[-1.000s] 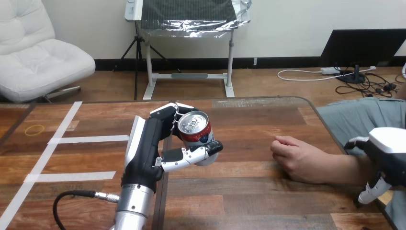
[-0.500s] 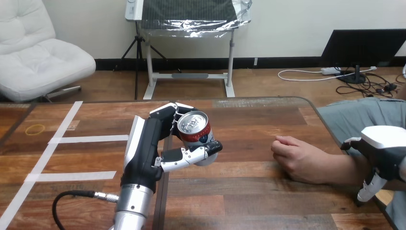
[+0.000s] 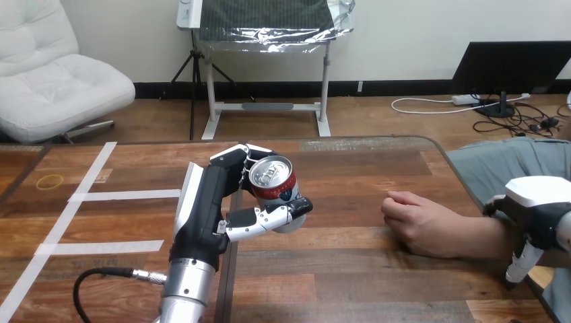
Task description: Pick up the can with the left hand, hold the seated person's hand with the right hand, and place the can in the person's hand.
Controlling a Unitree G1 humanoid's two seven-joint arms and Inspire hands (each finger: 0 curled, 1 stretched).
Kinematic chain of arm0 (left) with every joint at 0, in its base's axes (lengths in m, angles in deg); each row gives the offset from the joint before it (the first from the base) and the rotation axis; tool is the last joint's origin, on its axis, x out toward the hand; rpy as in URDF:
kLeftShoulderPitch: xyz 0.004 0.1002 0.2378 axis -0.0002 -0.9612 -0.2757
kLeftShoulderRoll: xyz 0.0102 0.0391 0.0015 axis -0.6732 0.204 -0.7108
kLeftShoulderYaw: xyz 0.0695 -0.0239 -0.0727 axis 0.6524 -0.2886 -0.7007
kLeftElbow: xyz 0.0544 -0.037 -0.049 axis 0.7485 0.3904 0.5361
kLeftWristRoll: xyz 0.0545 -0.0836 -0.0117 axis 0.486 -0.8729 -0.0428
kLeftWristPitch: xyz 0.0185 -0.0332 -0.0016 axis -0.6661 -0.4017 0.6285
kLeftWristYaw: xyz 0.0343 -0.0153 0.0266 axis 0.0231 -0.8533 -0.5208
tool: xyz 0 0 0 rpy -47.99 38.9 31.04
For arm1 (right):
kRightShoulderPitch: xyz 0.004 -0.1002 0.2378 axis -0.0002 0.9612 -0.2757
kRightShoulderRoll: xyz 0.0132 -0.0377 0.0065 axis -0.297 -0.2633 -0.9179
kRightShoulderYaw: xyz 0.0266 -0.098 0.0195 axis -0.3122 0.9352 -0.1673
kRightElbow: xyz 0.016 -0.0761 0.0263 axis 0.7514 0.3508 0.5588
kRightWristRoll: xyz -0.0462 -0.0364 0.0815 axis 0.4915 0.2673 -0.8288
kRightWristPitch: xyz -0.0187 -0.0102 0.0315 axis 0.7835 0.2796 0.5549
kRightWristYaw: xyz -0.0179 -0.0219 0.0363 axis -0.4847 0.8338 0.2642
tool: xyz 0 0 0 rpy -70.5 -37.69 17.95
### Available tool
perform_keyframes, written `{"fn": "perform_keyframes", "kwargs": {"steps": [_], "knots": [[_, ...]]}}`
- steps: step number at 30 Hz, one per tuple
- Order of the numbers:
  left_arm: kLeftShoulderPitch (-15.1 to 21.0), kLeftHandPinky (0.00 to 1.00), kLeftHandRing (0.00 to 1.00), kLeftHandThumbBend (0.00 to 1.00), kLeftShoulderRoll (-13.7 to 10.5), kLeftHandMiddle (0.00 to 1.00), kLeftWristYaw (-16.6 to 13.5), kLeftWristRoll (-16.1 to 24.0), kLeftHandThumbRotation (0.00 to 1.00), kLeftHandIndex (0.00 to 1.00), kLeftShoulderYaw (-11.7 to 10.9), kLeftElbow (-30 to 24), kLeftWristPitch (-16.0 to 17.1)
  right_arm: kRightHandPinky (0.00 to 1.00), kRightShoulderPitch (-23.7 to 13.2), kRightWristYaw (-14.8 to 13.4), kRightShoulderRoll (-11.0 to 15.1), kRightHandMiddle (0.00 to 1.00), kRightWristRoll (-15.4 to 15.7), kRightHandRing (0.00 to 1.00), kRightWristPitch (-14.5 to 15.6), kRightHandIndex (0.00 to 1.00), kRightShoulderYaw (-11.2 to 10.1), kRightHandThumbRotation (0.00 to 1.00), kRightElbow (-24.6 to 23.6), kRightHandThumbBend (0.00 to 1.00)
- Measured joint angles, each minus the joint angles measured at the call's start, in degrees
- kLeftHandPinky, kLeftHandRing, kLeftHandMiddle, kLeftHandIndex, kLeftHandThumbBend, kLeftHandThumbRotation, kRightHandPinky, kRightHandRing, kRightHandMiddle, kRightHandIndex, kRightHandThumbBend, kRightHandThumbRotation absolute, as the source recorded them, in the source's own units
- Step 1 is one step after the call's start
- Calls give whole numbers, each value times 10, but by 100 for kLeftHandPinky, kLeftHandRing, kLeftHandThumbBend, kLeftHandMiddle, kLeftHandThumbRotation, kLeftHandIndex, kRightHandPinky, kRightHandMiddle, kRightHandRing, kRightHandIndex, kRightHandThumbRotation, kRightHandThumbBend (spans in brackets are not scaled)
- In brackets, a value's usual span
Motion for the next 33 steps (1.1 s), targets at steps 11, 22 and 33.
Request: {"fn": "perform_keyframes", "kwargs": {"steps": [11,22,33], "knots": [[0,42,43,59,0,47,0,0,0,53,0,0,0,88,-25,0,-3,89,7,90,0,85,24,10,40,70],[0,42,43,60,0,46,0,1,0,52,0,0,0,81,-42,-13,-7,85,7,84,4,82,36,8,64,68],[1,42,44,60,0,47,0,1,0,52,0,0,-1,40,-47,-38,-13,59,-12,50,-3,73,36,1,84,72]]}}
